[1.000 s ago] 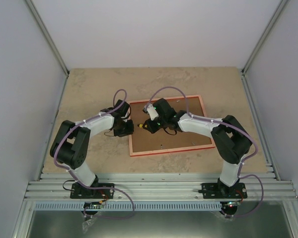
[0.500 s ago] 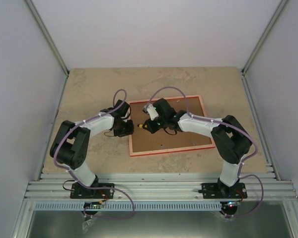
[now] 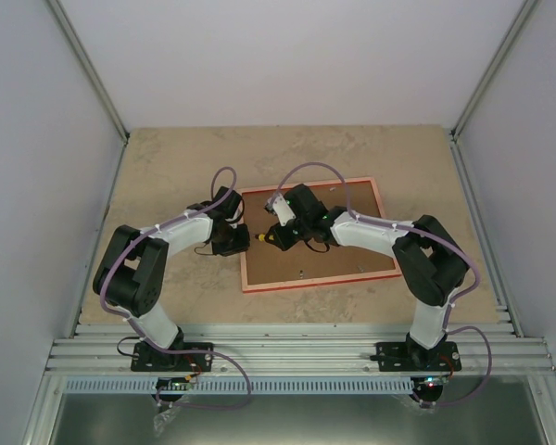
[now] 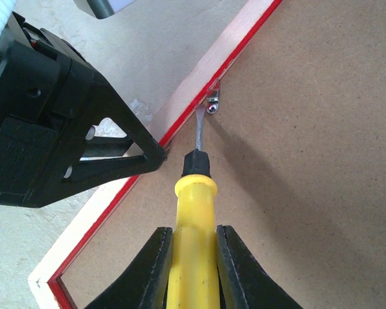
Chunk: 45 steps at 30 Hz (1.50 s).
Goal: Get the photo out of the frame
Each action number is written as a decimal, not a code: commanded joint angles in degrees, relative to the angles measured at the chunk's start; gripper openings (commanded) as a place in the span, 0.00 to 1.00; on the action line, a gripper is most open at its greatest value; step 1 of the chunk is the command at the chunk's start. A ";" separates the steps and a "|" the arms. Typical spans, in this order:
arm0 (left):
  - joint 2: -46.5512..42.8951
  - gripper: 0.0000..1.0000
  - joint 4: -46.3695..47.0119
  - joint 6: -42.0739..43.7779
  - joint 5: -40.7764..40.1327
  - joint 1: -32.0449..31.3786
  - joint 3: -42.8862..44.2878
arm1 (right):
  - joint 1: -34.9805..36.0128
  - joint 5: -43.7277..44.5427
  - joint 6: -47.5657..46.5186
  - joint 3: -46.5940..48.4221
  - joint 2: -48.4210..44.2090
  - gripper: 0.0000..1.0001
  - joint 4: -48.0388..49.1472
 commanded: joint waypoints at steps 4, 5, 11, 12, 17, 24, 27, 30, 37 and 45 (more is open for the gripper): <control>2.65 0.20 -1.17 0.27 0.52 -0.05 -2.27 | 0.38 3.01 0.04 1.72 2.24 0.01 1.24; 2.71 0.20 -1.14 0.27 0.58 -0.07 -2.32 | 0.27 3.28 0.20 1.73 2.17 0.01 1.44; 2.74 0.20 -1.23 0.35 0.78 -0.07 -2.64 | 0.18 5.23 1.02 1.97 1.83 0.00 2.93; 2.62 0.20 -1.17 0.30 0.77 -0.07 -2.68 | 0.24 5.79 1.24 1.99 1.80 0.01 3.17; 2.22 0.19 -1.16 0.16 0.25 -0.07 -2.92 | -0.27 7.97 2.44 0.97 0.58 0.00 4.58; 2.26 0.19 -1.07 -0.04 -0.08 -0.07 -2.97 | -0.91 9.72 3.56 -1.48 -1.84 0.01 6.02; 2.37 0.18 -1.14 0.03 -0.51 -0.07 -2.95 | -1.14 10.09 3.85 -2.32 -2.74 0.01 6.19; 2.31 0.18 -1.50 -0.01 -1.21 -0.07 -2.77 | -1.29 10.64 4.03 -3.27 -3.82 0.00 6.07; 2.04 0.18 -1.58 0.53 -1.45 -0.07 -2.36 | -0.90 3.83 0.16 -3.35 -3.65 0.01 5.39; 2.30 0.18 -1.54 1.48 -1.86 -0.07 -2.15 | -0.40 0.70 -1.82 -1.55 -1.55 0.01 4.54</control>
